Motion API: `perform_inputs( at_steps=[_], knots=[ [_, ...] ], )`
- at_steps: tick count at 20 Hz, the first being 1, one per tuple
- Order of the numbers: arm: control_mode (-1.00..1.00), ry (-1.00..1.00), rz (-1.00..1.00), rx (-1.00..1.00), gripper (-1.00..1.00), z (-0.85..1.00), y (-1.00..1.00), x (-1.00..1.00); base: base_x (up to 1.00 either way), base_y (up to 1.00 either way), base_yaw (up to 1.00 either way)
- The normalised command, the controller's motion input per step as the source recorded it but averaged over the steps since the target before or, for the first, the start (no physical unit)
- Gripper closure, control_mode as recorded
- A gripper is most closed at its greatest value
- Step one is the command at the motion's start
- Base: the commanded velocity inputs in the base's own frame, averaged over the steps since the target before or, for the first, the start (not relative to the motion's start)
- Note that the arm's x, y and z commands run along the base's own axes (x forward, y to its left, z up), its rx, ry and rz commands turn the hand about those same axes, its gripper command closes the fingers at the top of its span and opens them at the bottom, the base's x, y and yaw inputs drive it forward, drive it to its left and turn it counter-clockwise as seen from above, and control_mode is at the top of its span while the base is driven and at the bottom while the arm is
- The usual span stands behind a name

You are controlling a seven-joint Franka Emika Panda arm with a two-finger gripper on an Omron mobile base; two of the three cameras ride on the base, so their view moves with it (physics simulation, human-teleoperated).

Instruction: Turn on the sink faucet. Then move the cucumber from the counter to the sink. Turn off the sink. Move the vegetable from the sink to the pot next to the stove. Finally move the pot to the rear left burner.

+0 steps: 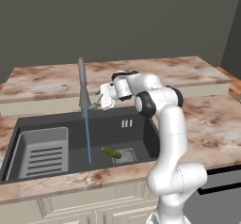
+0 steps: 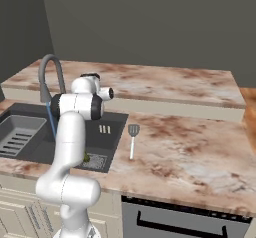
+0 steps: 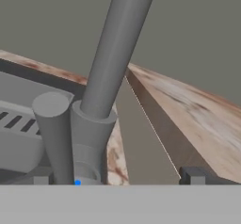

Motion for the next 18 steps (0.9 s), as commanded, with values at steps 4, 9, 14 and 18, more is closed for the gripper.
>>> perform_inputs(
  at_steps=[4,9,14,18],
  knots=[
    [-1.0,0.0,0.0,0.0,-1.0,0.0,0.57,0.0,0.0,0.0,0.0],
    [-1.0,0.0,0.0,0.0,-1.0,0.0,0.61,0.0,0.0,0.0,0.0],
    [-1.0,0.0,0.0,0.0,-1.0,0.0,0.63,0.0,0.0,0.0,0.0],
    [-1.0,0.0,0.0,0.0,-1.0,0.0,0.63,0.0,0.0,0.0,0.0]
  ],
)
